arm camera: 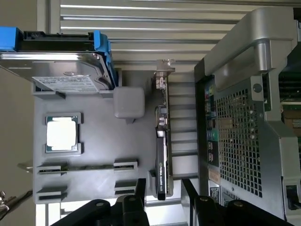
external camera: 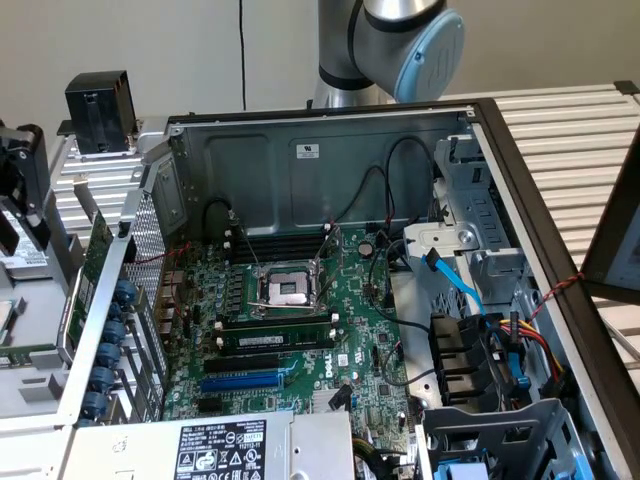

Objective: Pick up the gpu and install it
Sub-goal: 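Pick up the gpu and move the gpu toward the slot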

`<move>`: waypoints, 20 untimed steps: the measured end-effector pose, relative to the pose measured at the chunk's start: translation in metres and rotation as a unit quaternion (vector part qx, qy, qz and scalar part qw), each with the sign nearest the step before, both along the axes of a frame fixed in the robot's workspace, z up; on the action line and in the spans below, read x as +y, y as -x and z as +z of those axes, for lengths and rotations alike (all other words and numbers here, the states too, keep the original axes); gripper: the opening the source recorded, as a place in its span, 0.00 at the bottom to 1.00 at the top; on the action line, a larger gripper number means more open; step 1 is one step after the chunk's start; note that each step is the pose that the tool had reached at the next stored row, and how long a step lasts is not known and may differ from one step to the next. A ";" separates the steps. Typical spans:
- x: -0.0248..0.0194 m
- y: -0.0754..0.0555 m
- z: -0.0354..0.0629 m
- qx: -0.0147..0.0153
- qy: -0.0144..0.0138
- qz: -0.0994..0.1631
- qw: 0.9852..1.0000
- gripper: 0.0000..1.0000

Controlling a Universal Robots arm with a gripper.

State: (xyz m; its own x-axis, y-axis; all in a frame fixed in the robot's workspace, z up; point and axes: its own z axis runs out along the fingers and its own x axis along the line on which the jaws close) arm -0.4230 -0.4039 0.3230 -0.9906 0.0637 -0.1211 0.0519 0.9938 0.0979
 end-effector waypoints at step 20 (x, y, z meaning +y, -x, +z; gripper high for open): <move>0.0088 0.001 -0.0329 -0.011 0.000 -0.001 1.000 0.43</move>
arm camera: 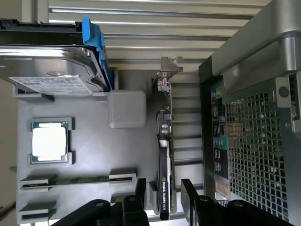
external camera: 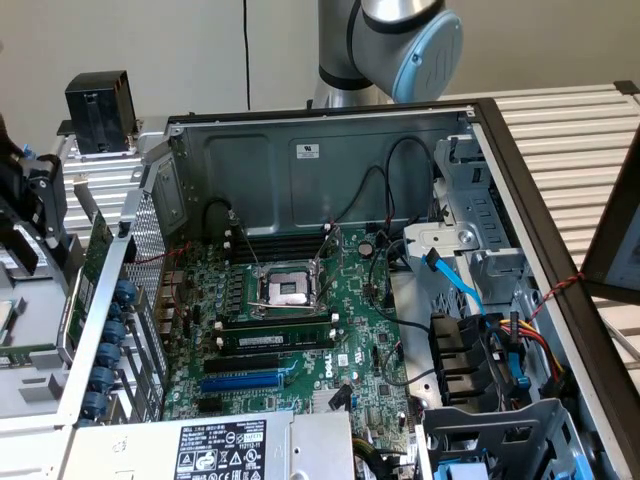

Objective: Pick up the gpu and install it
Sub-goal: 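Pick up the gpu and move the gpu toward the slot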

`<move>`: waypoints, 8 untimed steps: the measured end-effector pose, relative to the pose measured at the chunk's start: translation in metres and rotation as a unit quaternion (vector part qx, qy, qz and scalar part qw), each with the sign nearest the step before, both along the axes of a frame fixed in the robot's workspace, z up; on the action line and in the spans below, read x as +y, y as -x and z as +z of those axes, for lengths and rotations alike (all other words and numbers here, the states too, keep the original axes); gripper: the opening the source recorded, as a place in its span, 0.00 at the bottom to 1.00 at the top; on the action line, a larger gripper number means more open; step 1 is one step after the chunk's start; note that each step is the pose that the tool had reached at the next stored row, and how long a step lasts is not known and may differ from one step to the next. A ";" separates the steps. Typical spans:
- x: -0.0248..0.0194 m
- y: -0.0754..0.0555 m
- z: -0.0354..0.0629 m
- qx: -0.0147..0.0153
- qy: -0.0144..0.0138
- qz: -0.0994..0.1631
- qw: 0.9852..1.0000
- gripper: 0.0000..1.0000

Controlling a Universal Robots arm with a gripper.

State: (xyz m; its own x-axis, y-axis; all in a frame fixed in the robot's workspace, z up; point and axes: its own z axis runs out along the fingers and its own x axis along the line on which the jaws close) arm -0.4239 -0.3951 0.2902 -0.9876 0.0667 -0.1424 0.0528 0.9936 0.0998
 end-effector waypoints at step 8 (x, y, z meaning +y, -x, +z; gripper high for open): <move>-0.0159 0.000 -0.0112 -0.006 -0.006 0.000 1.000 0.43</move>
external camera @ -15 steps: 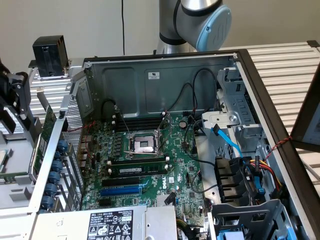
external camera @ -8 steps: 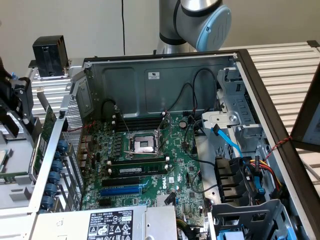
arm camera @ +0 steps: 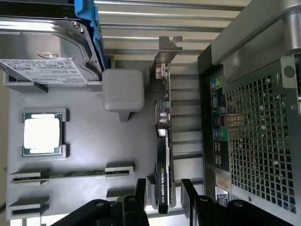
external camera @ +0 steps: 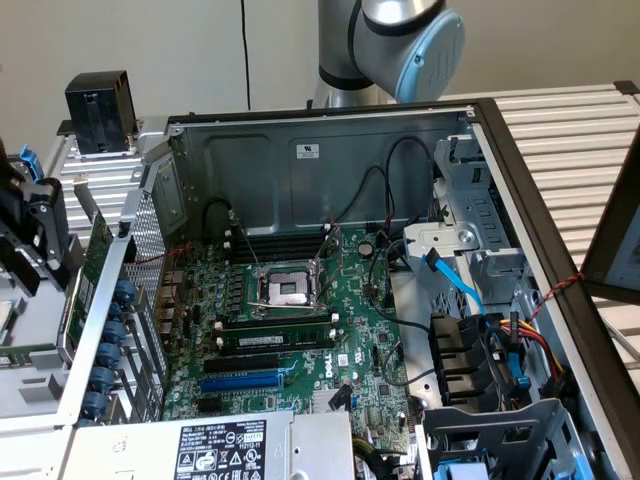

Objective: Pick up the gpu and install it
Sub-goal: 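Pick up the gpu and move the gpu toward the slot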

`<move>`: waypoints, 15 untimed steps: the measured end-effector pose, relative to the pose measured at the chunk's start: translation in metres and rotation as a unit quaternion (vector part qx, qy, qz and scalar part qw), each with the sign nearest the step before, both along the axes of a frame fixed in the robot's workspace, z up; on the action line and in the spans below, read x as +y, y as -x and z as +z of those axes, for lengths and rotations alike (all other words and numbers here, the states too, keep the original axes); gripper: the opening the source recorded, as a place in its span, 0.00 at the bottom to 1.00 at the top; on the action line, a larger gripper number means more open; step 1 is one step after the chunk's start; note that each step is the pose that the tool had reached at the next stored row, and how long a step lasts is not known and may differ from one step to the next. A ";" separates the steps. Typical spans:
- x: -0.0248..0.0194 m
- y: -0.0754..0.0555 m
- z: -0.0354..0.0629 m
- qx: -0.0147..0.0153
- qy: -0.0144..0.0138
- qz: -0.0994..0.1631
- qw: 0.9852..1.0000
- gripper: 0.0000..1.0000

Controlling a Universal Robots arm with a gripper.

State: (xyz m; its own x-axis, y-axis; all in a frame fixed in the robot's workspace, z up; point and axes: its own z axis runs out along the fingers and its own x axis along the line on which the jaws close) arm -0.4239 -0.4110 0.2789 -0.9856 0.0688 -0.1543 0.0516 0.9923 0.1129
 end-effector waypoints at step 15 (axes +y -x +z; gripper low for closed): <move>-0.0009 -0.002 -0.0192 -0.005 -0.014 -0.015 1.000 0.51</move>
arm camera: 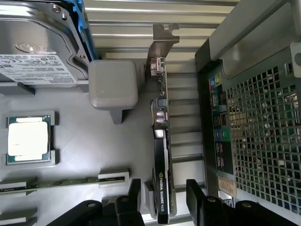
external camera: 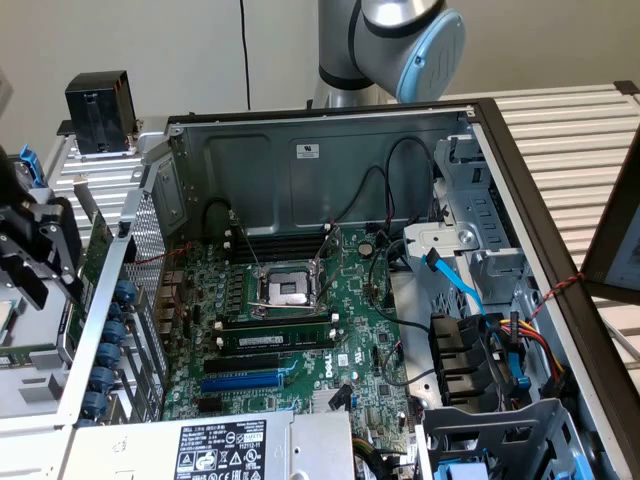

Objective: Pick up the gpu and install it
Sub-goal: 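Pick up the gpu and move the gpu toward the slot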

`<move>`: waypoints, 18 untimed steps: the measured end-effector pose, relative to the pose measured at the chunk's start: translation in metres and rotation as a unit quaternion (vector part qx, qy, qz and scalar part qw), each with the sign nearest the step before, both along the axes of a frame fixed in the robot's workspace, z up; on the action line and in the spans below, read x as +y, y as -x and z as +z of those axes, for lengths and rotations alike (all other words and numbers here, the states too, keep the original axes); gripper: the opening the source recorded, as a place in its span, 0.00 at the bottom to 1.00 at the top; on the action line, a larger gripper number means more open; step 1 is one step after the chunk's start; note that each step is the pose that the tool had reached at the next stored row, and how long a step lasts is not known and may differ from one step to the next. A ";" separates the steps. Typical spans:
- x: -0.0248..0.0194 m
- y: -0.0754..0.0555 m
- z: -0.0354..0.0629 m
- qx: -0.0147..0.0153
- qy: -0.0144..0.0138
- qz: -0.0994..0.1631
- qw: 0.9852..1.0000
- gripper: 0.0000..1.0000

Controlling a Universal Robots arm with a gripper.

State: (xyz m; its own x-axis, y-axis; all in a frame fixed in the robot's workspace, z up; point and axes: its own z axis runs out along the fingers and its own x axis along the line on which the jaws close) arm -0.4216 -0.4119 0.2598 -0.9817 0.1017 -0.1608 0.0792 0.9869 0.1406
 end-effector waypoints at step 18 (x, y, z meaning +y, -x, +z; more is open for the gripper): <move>0.0219 -0.004 -0.0108 0.002 -0.007 -0.008 1.000 0.51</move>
State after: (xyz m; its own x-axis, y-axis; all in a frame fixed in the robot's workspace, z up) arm -0.4176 -0.3900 0.2490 -0.9807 0.1200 -0.1547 0.0961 0.9834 0.1540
